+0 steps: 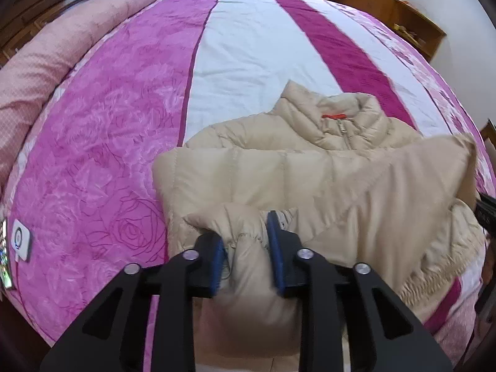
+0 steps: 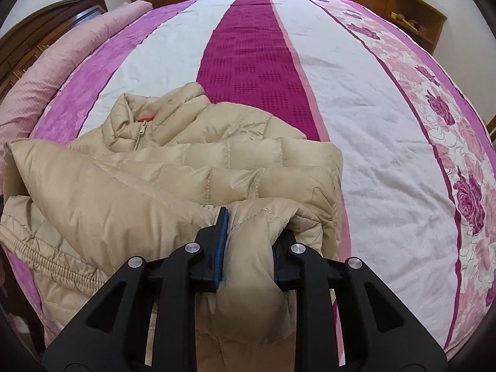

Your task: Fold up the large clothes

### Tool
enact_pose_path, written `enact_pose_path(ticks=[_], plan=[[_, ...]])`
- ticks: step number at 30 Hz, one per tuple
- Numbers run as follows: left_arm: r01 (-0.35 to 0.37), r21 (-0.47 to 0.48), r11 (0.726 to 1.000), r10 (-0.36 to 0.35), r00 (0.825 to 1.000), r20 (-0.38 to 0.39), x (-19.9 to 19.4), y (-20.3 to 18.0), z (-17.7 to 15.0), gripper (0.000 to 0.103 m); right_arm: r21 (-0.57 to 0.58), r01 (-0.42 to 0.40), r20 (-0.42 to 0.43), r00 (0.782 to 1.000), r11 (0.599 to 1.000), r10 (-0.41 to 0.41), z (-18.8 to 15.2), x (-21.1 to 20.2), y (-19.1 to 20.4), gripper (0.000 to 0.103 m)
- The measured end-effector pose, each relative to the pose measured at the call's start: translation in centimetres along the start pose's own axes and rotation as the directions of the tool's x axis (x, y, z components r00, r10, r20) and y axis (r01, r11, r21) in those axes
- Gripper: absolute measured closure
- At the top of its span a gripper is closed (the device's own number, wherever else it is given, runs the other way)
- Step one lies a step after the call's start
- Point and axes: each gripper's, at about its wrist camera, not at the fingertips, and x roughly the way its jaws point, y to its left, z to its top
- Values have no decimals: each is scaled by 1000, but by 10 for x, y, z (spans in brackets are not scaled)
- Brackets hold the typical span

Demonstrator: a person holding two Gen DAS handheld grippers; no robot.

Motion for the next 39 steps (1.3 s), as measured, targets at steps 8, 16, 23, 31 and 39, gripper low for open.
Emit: enact_pose_path(ticks=[8, 16, 23, 31, 39], plan=[[85, -11, 996, -85, 996, 10, -34, 11, -9, 50, 15, -69, 22, 997, 998, 68, -1, -26, -6, 60], [150, -21, 989, -149, 988, 37, -63, 17, -15, 18, 46, -172, 17, 985, 984, 172, -5, -60, -16, 43], [87, 31, 996, -89, 993, 79, -83, 23, -23, 15, 3, -151, 66, 986, 989, 150, -13, -96, -24, 22], [-6, 53, 999, 3, 998, 66, -66, 35, -39, 14, -106, -15, 46, 999, 994, 20, -37, -89, -32, 22], [19, 119, 993, -39, 985, 166, -26, 26, -31, 14, -97, -71, 111, 991, 993, 81, -30, -45, -38, 22]])
